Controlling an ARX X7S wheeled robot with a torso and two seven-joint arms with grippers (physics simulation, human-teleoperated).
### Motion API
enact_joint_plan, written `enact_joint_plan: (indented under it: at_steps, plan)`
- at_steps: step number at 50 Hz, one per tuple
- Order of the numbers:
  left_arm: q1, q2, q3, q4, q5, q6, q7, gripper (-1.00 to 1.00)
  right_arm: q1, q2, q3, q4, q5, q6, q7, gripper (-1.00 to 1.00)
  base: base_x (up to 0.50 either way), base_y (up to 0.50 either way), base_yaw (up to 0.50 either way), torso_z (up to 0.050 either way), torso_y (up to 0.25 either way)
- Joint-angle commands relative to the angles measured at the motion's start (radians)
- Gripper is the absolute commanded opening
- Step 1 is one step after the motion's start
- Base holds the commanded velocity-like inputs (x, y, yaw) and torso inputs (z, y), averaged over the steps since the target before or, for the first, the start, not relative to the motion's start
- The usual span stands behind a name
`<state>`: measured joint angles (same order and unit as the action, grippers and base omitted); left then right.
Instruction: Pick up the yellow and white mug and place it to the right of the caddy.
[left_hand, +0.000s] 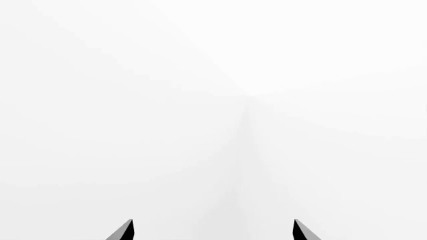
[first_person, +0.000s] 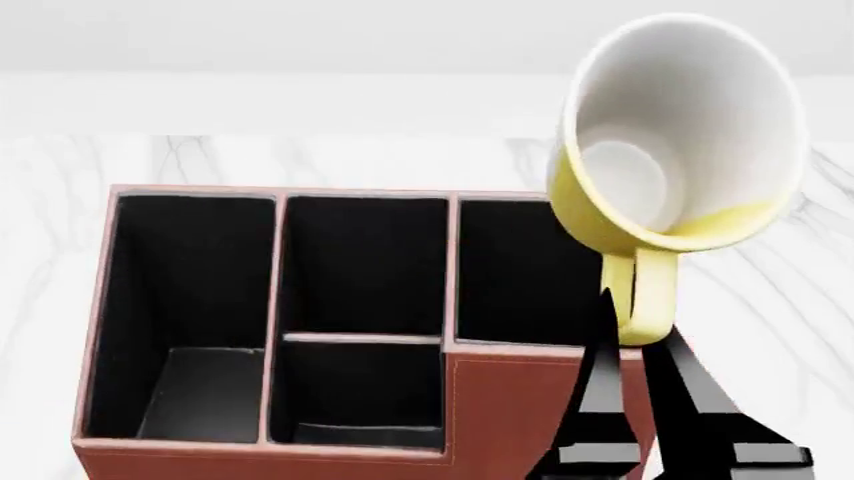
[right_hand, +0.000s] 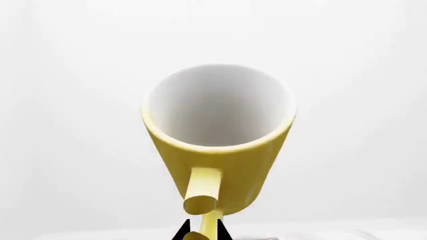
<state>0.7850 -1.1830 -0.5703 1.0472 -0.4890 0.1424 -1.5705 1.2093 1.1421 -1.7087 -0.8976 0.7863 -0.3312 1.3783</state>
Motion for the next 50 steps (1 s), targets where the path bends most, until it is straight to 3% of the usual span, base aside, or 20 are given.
enact_joint_plan:
  at_steps: [1, 26, 50]
  plan:
    - [0.000, -0.005, -0.002, 0.000, -0.004, -0.002, 0.000, 1.00, -0.002, 0.091, 0.025, 0.093, 0.056, -0.095, -0.050, -1.00, 0.00, 0.00, 0.00, 0.000, 0.000]
    - [0.000, -0.012, 0.000, 0.000, -0.010, -0.007, 0.000, 1.00, -0.126, 0.160, -0.002, 0.343, 0.202, -0.342, -0.172, -1.00, 0.00, 0.00, 0.00, 0.000, 0.000]
    - [0.000, -0.015, -0.004, 0.000, -0.017, -0.015, 0.000, 1.00, -0.170, 0.110, -0.039, 0.627, 0.443, -0.296, -0.361, -1.00, 0.00, 0.00, 0.00, 0.000, 0.000]
